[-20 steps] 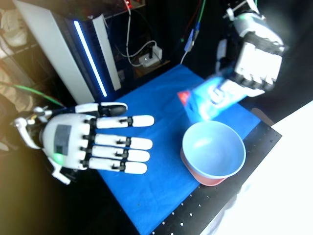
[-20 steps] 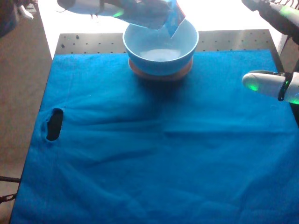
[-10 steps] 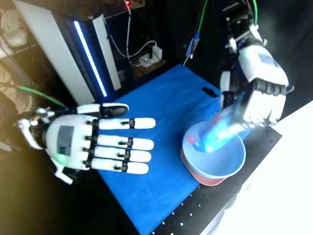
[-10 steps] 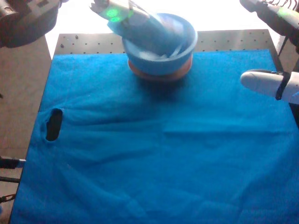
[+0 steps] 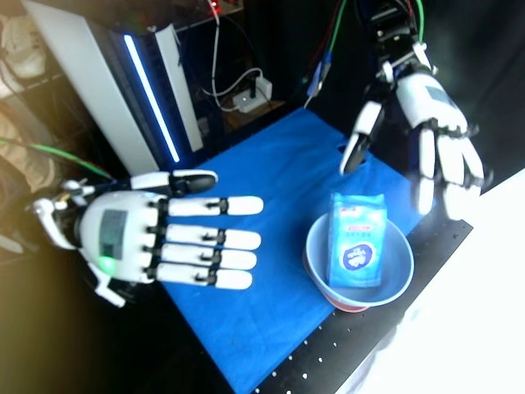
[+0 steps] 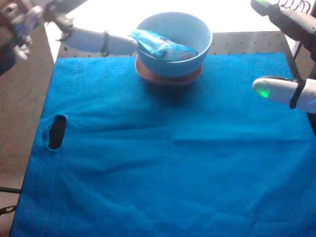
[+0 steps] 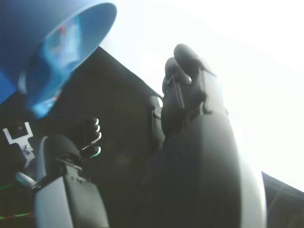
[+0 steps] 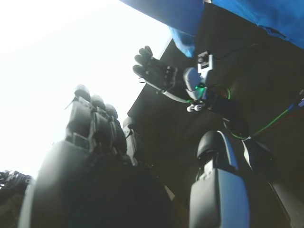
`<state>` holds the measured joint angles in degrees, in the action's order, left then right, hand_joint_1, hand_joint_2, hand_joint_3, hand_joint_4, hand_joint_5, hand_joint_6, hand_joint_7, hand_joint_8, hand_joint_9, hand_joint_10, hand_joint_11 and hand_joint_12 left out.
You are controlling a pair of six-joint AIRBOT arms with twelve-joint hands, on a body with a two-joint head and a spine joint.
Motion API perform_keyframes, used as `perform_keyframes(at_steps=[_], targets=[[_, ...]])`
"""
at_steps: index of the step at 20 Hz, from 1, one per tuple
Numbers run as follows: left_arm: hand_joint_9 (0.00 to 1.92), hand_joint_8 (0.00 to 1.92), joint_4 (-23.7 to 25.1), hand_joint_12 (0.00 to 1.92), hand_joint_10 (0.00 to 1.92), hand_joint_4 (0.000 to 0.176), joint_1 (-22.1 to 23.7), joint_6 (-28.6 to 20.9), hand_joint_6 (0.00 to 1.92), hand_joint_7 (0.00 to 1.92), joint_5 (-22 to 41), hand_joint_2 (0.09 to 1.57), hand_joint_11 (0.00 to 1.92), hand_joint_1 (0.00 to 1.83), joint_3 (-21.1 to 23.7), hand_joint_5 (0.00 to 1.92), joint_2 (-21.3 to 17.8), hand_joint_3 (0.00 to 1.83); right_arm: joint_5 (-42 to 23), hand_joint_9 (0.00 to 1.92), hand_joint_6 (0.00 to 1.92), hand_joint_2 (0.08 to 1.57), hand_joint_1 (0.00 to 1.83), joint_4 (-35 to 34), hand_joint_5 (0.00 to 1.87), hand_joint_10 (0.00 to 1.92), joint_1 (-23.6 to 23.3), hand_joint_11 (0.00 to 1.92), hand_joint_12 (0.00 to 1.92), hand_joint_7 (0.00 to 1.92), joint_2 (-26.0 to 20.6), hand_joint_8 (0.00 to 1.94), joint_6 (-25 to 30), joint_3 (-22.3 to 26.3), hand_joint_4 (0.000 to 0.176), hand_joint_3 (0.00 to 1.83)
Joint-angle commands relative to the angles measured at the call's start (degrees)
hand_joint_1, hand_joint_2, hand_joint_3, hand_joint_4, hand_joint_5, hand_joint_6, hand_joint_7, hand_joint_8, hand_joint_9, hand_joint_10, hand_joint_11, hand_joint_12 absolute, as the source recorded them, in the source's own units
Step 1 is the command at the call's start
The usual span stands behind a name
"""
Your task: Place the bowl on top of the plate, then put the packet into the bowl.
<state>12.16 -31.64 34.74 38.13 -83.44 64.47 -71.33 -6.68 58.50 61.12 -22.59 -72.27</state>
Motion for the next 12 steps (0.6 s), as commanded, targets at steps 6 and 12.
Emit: perform_keyframes(at_steps=[6,12], targets=[[0.16,0.0,-18.8,0.53,0.0,0.151,-18.4,-0.2,0.0,0.21,33.5,0.88,0.0,0.6,10.0,0.18,-8.4,0.0,-7.5,0.0,0.0,1.08,0.51,-2.0,0.0,0.0,2.2,0.0,0.0,0.0,-3.2,0.0,0.4,1.8,0.132,0.01],[0.2,0.0,-25.3,0.63,0.0,0.124,-30.5,-1.8,0.0,0.18,49.9,0.94,0.0,0.8,16.7,0.15,-10.0,0.0,-18.0,0.0,0.0,1.04,0.44,-6.8,0.0,0.0,8.0,0.0,0.0,0.0,-5.9,0.0,0.4,5.5,0.152,0.0]])
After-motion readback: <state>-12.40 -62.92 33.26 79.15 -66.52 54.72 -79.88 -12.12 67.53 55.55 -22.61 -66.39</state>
